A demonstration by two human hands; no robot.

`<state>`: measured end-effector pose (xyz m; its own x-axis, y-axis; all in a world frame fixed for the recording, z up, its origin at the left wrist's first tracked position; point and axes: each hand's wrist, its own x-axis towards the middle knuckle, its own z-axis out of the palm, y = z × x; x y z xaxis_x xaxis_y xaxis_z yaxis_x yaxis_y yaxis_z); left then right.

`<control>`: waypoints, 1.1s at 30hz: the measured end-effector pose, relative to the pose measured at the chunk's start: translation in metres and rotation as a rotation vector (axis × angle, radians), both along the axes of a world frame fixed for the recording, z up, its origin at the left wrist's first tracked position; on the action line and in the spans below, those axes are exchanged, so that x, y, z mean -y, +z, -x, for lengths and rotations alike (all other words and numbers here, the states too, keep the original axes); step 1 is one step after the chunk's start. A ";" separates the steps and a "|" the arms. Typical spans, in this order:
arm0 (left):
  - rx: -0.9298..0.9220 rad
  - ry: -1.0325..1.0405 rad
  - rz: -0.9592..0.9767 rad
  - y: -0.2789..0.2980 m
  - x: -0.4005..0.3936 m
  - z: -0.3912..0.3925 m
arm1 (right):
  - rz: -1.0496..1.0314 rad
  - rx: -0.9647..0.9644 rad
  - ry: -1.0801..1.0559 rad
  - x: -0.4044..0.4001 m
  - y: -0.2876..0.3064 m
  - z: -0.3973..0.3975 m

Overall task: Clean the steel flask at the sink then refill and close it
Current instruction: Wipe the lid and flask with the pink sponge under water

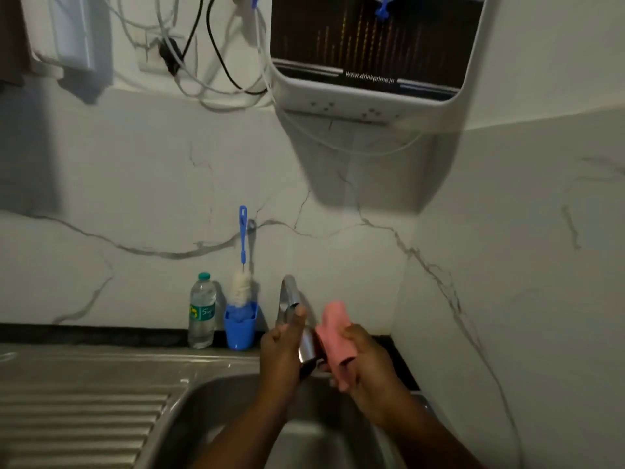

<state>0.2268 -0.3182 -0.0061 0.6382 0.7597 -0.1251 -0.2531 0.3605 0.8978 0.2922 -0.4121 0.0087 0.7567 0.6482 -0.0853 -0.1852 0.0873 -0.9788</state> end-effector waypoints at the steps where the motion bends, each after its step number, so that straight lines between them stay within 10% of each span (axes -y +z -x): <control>1: 0.017 -0.041 0.083 -0.005 -0.004 0.002 | -0.039 -0.074 -0.015 0.004 -0.009 -0.010; 6: 0.179 -0.124 0.665 -0.024 -0.021 -0.007 | 0.078 0.133 -0.088 0.005 -0.048 -0.023; 13: 0.000 -0.366 0.678 -0.066 -0.029 -0.022 | 0.567 1.389 -0.047 -0.003 -0.085 -0.006; 17: -0.093 -0.378 0.539 -0.080 -0.034 -0.025 | 0.697 1.165 0.098 -0.019 -0.111 -0.024; 26: -0.145 -0.248 0.059 -0.104 -0.033 -0.017 | 0.274 0.514 -0.133 -0.040 -0.128 0.001; 33: -0.188 -0.221 0.311 -0.123 -0.031 -0.017 | 0.556 1.263 0.338 -0.024 -0.165 -0.007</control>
